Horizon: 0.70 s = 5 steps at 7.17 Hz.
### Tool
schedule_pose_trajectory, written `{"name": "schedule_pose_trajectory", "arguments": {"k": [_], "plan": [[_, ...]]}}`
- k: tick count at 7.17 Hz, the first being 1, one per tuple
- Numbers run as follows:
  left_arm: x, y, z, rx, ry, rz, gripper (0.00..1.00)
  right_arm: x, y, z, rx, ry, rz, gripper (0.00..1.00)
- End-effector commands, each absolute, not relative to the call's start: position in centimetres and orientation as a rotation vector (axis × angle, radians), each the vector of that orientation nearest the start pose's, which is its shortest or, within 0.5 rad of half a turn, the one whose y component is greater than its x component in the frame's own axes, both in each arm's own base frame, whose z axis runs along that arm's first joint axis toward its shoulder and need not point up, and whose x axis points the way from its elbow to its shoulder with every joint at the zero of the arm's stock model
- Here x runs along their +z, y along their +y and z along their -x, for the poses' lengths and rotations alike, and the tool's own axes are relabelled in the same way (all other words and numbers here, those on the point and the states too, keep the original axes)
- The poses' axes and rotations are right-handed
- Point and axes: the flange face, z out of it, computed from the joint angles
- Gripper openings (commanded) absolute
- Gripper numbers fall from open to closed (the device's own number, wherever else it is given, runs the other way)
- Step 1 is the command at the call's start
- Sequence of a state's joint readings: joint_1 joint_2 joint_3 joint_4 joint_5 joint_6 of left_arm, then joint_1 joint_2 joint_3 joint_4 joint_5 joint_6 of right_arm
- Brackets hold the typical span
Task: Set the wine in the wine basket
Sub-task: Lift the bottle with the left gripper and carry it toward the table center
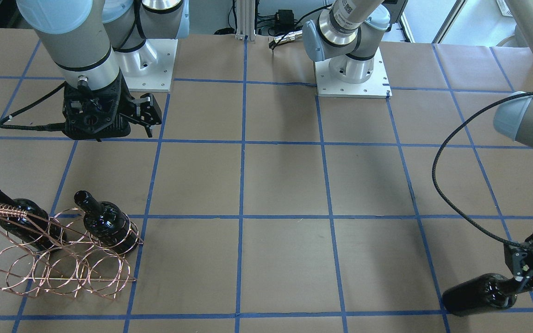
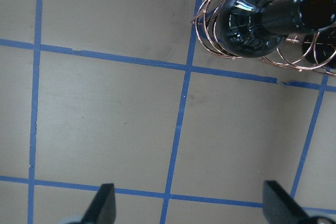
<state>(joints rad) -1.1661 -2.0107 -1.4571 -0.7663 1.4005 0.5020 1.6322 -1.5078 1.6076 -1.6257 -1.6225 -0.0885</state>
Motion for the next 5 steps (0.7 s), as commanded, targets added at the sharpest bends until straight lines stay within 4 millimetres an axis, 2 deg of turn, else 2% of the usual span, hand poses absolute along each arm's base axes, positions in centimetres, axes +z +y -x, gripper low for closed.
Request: {"name": "schedule_pose_trajectory", "arguments": {"k": [1, 2, 3, 4, 5], "plan": [[38.9, -68.6, -12.4, -0.758, 2.983, -0.206, 0.16, 44.5, -50.3, -15.9, 0.069, 3.184, 0.232, 1.0], [40.4, -68.0, -8.6, -0.725, 3.027, -0.155, 0.16, 44.4, -50.3, -15.9, 0.072, 3.184, 0.234, 1.0], [41.6, -66.7, -3.5, -0.686, 3.037, -0.078, 0.16, 44.4, -50.3, -15.9, 0.075, 3.185, 0.239, 1.0], [41.7, -64.3, 0.9, -0.626, 3.062, 0.01, 0.16, 44.4, -50.3, -15.9, 0.072, 3.185, 0.239, 1.0], [40.5, -60.7, 4.3, -0.57, 3.105, 0.06, 0.16, 44.4, -50.3, -15.9, 0.075, 3.185, 0.242, 1.0]]}}
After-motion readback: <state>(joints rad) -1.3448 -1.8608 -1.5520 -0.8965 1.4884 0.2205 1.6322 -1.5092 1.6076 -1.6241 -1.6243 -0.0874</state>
